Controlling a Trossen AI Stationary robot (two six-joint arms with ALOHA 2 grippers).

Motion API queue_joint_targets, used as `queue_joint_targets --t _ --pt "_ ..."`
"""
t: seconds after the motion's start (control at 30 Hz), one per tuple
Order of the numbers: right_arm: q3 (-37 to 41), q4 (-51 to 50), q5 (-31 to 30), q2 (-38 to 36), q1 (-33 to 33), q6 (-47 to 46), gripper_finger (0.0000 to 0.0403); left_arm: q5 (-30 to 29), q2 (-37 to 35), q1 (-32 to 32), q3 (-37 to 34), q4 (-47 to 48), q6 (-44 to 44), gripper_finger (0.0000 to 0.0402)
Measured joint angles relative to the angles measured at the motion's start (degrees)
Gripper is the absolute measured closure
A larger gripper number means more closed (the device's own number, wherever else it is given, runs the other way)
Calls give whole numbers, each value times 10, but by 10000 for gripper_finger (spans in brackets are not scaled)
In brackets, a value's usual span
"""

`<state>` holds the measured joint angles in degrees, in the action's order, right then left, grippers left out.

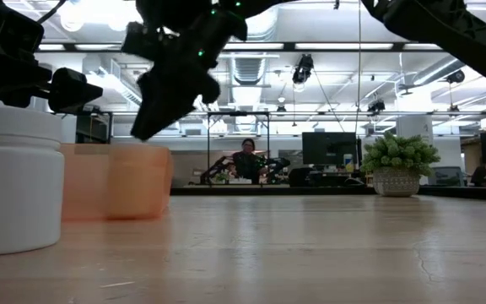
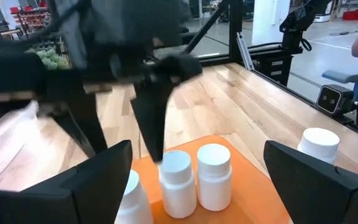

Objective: Pick and place pill bottles into a basket
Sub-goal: Put the top right white medicine bottle into the orange bin

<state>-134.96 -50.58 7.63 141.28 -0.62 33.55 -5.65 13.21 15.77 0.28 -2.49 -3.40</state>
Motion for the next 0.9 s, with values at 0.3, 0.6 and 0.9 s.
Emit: queue_joint_targets --t 0.3,0.6,0.9 --pt "2 -10 79 -52 -15 -28 188 0 0 0 0 0 0 56" --pt "5 -3 155 -81 -32 -82 188 0 0 0 0 -16 0 56" --pt "12 30 224 -87 -64 -138 188 0 0 0 0 -78 0 56"
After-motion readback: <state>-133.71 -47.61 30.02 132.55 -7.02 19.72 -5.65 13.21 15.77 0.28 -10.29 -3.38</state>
